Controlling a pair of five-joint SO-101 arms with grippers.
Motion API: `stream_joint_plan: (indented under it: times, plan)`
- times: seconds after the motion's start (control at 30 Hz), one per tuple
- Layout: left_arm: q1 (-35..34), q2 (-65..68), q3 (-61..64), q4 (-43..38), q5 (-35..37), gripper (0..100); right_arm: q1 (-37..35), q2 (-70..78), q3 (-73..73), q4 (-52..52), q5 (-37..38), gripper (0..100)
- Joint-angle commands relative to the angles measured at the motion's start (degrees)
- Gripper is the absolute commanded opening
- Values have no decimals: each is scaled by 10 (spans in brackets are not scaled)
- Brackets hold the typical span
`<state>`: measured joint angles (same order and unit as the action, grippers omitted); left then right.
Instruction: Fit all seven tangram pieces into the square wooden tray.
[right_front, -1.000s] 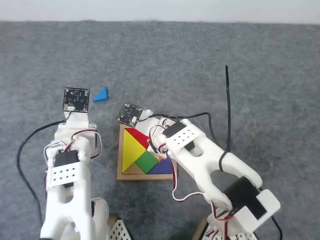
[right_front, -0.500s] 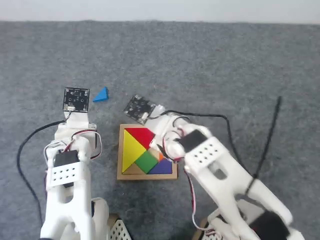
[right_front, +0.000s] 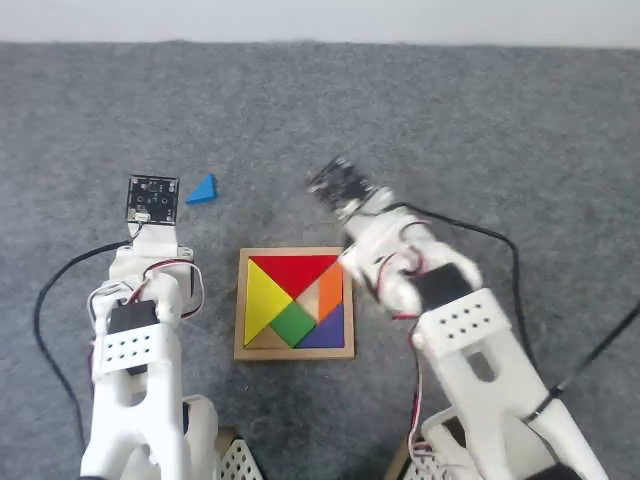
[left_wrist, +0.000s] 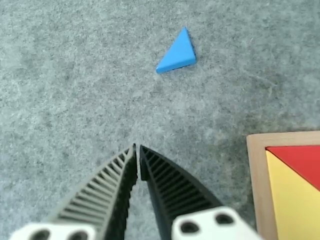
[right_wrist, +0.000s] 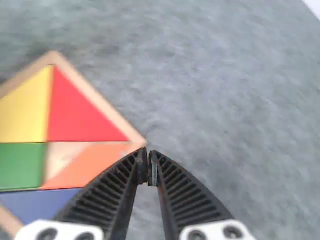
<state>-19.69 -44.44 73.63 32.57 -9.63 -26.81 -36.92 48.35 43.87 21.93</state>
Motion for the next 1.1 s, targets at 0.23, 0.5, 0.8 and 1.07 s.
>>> stream_joint_plan:
  times: [0.23, 0.5, 0.8, 1.07]
  plan:
    - [4, -2, -3, -11, -6, 13, 167, -21, 29, -81, -98, 6]
    - [1, 0, -16, -8, -5, 14, 163, -21, 134, -211, -166, 9]
    - [4, 18, -246, 221, 14, 70, 127, -21, 151, -213, -166, 9]
    - [55, 286, -453, 294, -95, 151, 109, -21, 156, -209, -164, 9]
